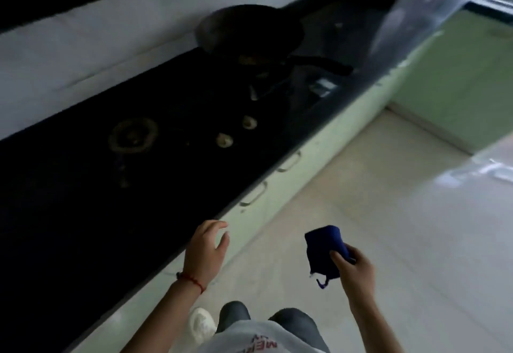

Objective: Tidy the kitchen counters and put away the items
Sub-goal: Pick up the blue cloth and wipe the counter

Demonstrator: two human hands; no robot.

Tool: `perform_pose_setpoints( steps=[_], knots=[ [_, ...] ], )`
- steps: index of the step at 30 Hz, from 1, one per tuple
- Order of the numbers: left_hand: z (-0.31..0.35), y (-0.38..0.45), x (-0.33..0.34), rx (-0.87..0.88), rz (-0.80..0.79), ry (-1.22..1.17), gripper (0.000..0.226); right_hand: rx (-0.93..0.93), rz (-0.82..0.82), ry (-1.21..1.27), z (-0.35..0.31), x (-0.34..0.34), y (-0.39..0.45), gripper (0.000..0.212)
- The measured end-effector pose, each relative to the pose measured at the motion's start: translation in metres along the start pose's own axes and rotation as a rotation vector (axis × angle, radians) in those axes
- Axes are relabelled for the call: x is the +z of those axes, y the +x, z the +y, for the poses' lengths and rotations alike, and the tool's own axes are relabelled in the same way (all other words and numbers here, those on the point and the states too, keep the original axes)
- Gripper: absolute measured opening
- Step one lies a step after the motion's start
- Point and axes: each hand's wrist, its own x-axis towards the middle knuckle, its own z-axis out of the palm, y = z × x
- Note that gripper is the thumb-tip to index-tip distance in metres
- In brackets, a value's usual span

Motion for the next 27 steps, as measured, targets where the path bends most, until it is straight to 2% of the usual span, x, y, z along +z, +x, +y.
perform_pose_setpoints(
  steps=[3,6,9,11,14,18,22,25,27],
  knots=[
    [0.052,0.016,0.077,-0.062,-0.212,-0.091,0.029,0.138,0.156,0.026,0.04,-0.074,0.02,0.019],
    [0.088,0.028,0.142,-0.172,-0.372,-0.11,0.023,0.239,0.286,0.044,0.077,-0.136,0.037,0.023],
    [0.102,0.038,0.188,-0.259,-0.459,-0.044,0.015,0.347,0.376,0.06,0.104,-0.181,0.048,0.027],
    [0.105,0.048,0.21,-0.29,-0.472,0.017,0.027,0.417,0.423,0.103,0.117,-0.202,0.056,0.027],
    [0.11,0.067,0.235,-0.325,-0.521,0.097,0.026,0.494,0.476,0.173,0.124,-0.221,0.077,0.026],
    [0.115,0.114,0.274,-0.408,-0.543,0.053,0.021,0.5,0.48,0.21,0.112,-0.238,0.137,0.025],
    [0.142,0.172,0.314,-0.478,-0.551,0.025,0.026,0.47,0.496,0.235,0.074,-0.26,0.216,0.02],
    [0.178,0.214,0.341,-0.517,-0.554,0.027,0.026,0.456,0.51,0.246,0.043,-0.281,0.267,0.018],
    [0.217,0.241,0.361,-0.479,-0.588,0.03,0.025,0.441,0.522,0.253,0.028,-0.296,0.3,0.02]
  ],
)
